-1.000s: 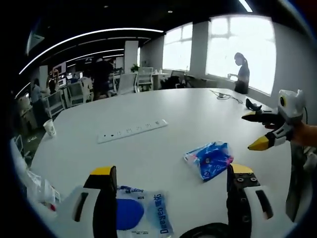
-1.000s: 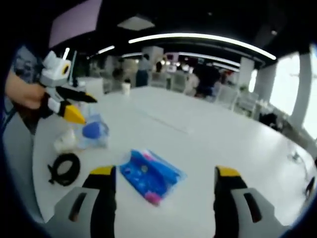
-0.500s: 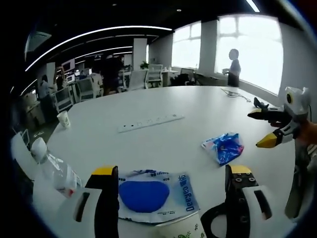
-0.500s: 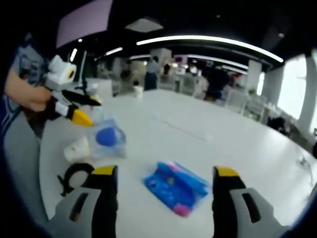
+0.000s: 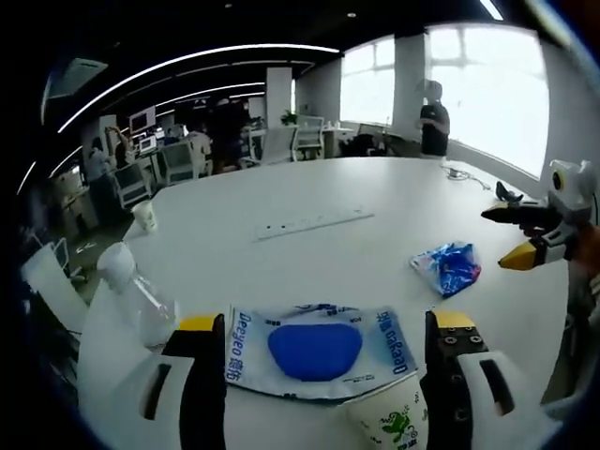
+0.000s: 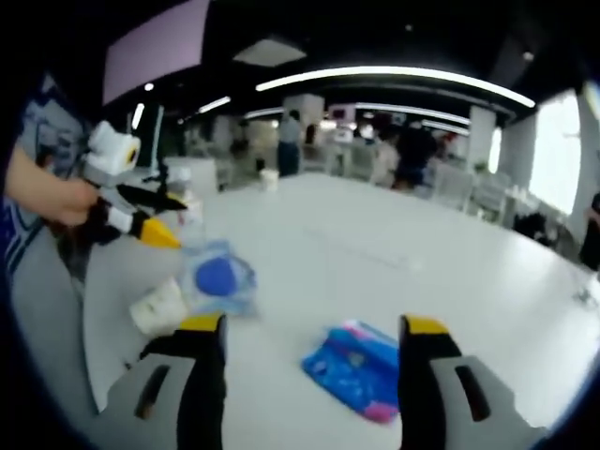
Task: Arrange the tabletop items into an orderly group along one side of the table until the central work area is clear of visible clutter.
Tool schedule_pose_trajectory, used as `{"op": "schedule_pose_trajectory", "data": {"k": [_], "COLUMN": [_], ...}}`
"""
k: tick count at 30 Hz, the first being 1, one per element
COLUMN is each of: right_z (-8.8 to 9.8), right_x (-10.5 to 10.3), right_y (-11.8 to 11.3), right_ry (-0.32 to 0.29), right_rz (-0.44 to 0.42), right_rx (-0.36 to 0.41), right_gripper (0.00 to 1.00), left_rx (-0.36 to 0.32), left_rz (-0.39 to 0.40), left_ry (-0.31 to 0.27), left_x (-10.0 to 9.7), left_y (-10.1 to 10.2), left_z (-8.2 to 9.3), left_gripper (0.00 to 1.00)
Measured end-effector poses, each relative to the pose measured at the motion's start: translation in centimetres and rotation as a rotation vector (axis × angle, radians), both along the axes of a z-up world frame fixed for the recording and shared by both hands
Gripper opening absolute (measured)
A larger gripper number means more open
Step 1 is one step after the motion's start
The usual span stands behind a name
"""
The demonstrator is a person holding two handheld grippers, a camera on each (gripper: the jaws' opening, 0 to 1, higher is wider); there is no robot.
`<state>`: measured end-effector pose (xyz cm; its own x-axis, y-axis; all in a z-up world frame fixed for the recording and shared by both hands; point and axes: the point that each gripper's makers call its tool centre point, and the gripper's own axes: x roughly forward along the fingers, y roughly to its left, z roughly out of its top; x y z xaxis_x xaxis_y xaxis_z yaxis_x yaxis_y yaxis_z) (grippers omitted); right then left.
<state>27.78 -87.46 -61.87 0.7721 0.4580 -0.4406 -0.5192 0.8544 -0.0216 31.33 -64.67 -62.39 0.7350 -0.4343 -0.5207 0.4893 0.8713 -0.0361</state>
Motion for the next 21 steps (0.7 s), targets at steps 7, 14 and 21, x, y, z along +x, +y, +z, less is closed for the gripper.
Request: {"op": "schedule_pose_trajectory", "data": {"k": [7, 14, 21], "right_z": [-0.9, -1.4, -2.1], "right_x": [0.9, 1.5, 1.7], "right_y": [1.7, 2.8, 3.6], "right_ry": [0.021, 0.031, 0.052], "right_rz": [0.019, 0.031, 0.035], "right_rx": [0.014, 0.026, 0.023], "right_gripper": [0.69, 0.68, 0.66], "left_rx": [0.017, 0.017, 0.015], "left_rz": [0.033, 0.044, 0.051], "left_ry": [0.03, 0.064, 0.091], "left_x": [0.1, 0.3, 0.6], "left_y": [2.1, 3.0, 3.4], "left_z": [-1.3, -2.8, -3.9], "left_gripper": [0.86, 0.85, 0.84]}}
